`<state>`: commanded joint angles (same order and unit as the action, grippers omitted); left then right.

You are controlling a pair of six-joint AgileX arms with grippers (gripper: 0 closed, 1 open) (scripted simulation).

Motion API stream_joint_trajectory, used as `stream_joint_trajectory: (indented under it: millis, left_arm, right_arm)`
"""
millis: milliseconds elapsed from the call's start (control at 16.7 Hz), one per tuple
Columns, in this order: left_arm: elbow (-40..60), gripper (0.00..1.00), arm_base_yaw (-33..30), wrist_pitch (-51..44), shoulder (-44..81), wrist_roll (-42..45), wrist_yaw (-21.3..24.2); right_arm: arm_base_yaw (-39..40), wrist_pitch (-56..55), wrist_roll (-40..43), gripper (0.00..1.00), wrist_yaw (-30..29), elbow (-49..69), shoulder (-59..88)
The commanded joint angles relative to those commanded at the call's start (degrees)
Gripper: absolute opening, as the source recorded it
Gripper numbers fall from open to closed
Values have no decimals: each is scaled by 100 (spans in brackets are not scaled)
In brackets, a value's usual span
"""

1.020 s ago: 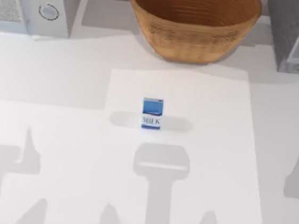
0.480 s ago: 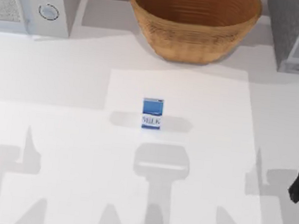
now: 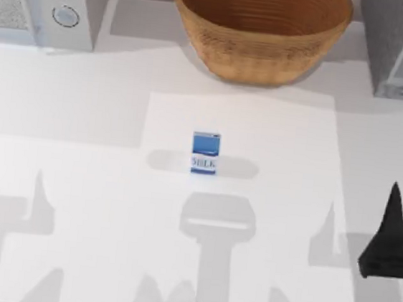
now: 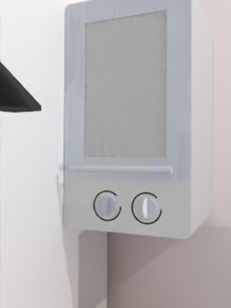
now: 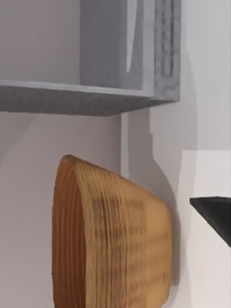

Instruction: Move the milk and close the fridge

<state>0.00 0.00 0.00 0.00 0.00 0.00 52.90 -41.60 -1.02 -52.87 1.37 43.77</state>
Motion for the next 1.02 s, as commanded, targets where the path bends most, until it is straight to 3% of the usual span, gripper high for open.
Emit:
stream_joint_trajectory:
  millis: [540, 1020]
  left_arm:
    - [0, 100, 0, 0, 0, 0, 0]
    - [0, 100, 0, 0, 0, 0, 0]
  right_arm:
    - [62, -248, -20, 100, -86, 266, 380]
    - [389, -1848, -42, 100, -562, 2313, 3904]
